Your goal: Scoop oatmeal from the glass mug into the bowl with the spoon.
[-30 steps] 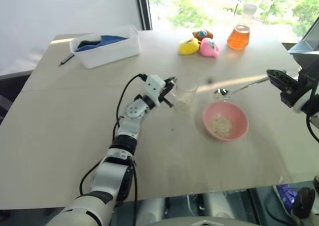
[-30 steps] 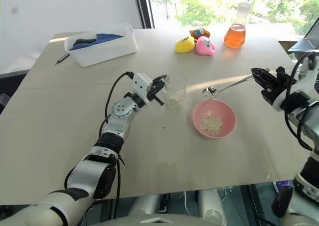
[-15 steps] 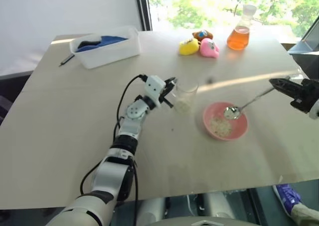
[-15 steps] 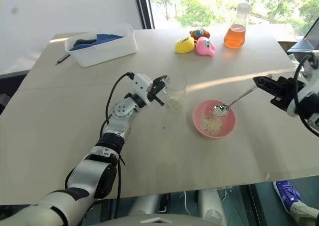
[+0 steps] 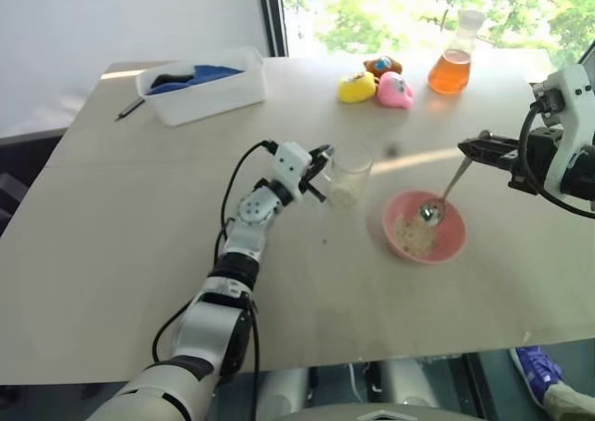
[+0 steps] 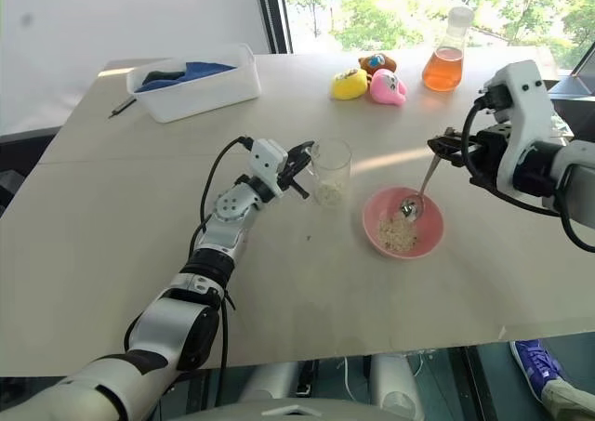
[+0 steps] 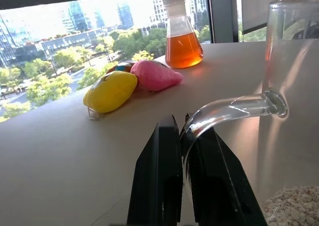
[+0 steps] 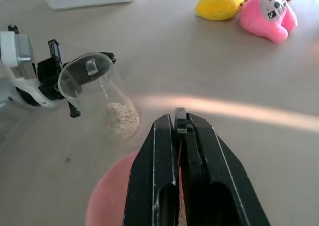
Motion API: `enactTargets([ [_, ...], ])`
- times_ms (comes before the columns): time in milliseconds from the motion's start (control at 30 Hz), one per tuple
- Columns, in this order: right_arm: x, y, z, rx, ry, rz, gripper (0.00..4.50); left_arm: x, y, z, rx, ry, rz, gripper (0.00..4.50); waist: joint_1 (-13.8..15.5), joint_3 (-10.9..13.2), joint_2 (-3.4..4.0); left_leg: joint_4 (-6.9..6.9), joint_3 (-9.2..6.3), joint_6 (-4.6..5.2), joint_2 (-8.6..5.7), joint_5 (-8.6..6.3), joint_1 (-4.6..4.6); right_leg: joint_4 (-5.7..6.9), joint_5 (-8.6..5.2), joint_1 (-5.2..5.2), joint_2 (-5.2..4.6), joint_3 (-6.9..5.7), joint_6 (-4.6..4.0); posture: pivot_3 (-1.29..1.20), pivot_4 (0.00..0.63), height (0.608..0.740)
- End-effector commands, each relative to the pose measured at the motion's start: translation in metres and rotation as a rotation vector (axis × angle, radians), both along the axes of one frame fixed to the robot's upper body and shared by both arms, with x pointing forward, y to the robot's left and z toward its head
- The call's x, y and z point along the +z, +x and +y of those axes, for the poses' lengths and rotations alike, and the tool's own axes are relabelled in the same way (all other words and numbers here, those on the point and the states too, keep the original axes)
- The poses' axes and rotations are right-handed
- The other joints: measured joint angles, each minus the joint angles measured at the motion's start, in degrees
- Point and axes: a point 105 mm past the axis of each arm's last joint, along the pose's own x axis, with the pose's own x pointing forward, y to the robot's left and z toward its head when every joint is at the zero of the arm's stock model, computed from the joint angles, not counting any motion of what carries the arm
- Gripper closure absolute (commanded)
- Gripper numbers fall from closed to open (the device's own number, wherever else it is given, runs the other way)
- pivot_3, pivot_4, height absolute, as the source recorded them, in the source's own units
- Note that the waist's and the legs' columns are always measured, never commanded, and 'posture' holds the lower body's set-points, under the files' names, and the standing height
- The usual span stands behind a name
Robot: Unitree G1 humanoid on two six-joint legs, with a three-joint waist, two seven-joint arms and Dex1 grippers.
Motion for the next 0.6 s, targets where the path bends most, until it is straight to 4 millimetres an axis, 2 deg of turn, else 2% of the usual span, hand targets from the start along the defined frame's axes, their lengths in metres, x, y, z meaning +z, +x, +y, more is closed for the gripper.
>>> enactTargets([
  [33,0.007,-0.007,0.011,0.093,-0.142,-0.096,4.5,-0.01,-0.002,0.005,0.009,0.029,0.021,4.48,0.1,0.0,0.0,0.0,-0.01,0.0,0.01,0.0,-0.01,-0.02,0.0,0.0,-0.03,-0.01,0.0,0.0,0.15,0.74],
  [167,0.01,-0.006,0.01,0.107,-0.123,-0.11,4.5,-0.011,-0.003,0.005,0.008,0.023,0.024,4.48,0.0,0.0,-0.02,0.0,0.0,0.0,0.01,0.0,0.0,-0.03,0.0,-0.01,-0.14,0.0,0.0,0.0,0.15,0.74],
  [233,0.015,0.002,0.001,0.059,-0.004,-0.094,4.5,-0.011,-0.004,0.006,0.007,0.01,0.029,4.48,0.0,0.0,-0.05,0.0,0.0,-0.01,0.01,0.0,0.02,-0.02,0.01,0.0,-0.18,0.01,0.0,0.0,0.15,0.74],
  [333,0.039,0.012,-0.004,0.03,0.275,-0.1,4.5,-0.011,-0.005,0.007,0.0,-0.016,0.047,4.48,0.0,0.0,-0.13,0.01,0.01,-0.02,0.01,0.01,0.03,0.01,0.01,0.01,-0.19,0.04,-0.01,0.0,0.15,0.74],
  [467,0.072,0.023,0.014,0.059,0.531,-0.114,4.5,-0.009,-0.006,0.009,0.001,-0.047,0.064,4.48,-0.2,0.0,-0.11,-0.01,0.09,-0.03,0.03,0.01,0.03,0.1,0.01,-0.08,-0.18,0.15,-0.01,0.0,0.15,0.74],
  [600,0.076,0.037,0.031,0.062,0.586,-0.099,4.5,-0.009,-0.008,0.01,-0.003,-0.047,0.072,4.48,-0.1,0.0,-0.1,-0.03,0.07,-0.03,0.04,0.02,-0.01,0.09,0.01,-0.12,-0.18,0.15,-0.01,0.0,0.15,0.74],
])
